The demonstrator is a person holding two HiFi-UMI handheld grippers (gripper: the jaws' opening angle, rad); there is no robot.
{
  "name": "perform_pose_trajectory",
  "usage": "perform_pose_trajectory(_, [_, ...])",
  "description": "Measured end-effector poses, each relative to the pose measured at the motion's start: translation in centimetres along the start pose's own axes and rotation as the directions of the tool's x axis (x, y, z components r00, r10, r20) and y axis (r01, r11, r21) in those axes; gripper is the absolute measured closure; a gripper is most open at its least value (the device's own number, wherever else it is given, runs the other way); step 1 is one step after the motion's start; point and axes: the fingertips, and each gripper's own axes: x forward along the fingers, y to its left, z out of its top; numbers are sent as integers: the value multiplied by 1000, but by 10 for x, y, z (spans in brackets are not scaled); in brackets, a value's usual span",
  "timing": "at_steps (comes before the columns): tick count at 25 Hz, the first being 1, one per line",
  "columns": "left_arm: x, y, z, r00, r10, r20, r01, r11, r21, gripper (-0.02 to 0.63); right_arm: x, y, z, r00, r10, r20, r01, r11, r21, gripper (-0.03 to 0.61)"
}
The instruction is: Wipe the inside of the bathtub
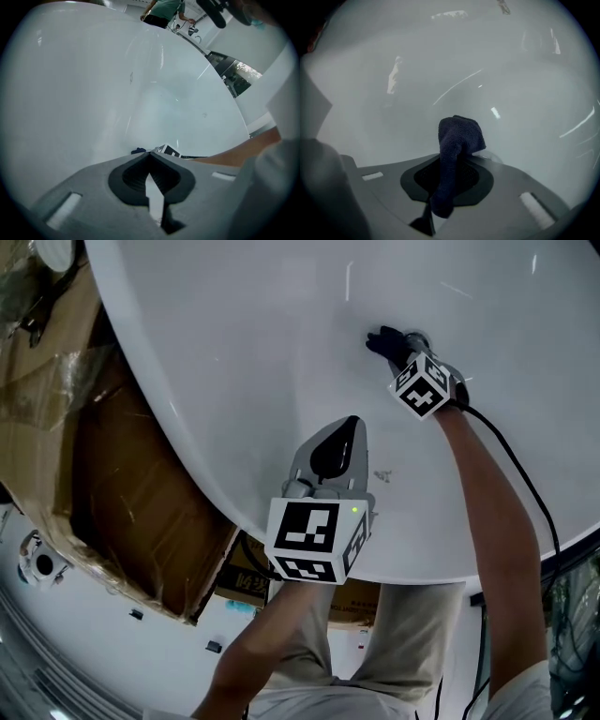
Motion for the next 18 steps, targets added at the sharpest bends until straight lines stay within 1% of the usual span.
perform_pose_trajectory(3, [2,3,1,1000,-3,1,3,1000,-2,615,2,1,-1,1000,-29,11,29,1000,-10,526])
perform_pose_trajectory(5, [3,4,0,1000,-4,0,4,1000,-8,617,2,3,-1,1000,-27,14,28,999,-26,526])
perform_pose_trajectory(8, [3,2,-1,1000,-8,-2,8,1000,-9,617,5,14,-5,1000,-1,-8,0,996,-89,526])
perform_pose_trajectory(11, [3,-1,-2,1000,-14,-6,14,1000,-3,617,8,30,-11,999,40,-29,-43,991,-129,526])
perform_pose_trajectory(14, [3,-4,-1,1000,-17,-5,17,1000,0,617,10,52,-17,996,83,-31,-87,976,-198,531])
perform_pose_trajectory(15, [3,-4,-1,1000,-17,-4,17,1000,1,617,10,57,-18,995,93,-28,-97,975,-200,531])
perform_pose_trajectory(18, [3,-6,0,1000,-14,-2,14,1000,3,617,6,63,-20,990,136,-26,-139,979,-152,531])
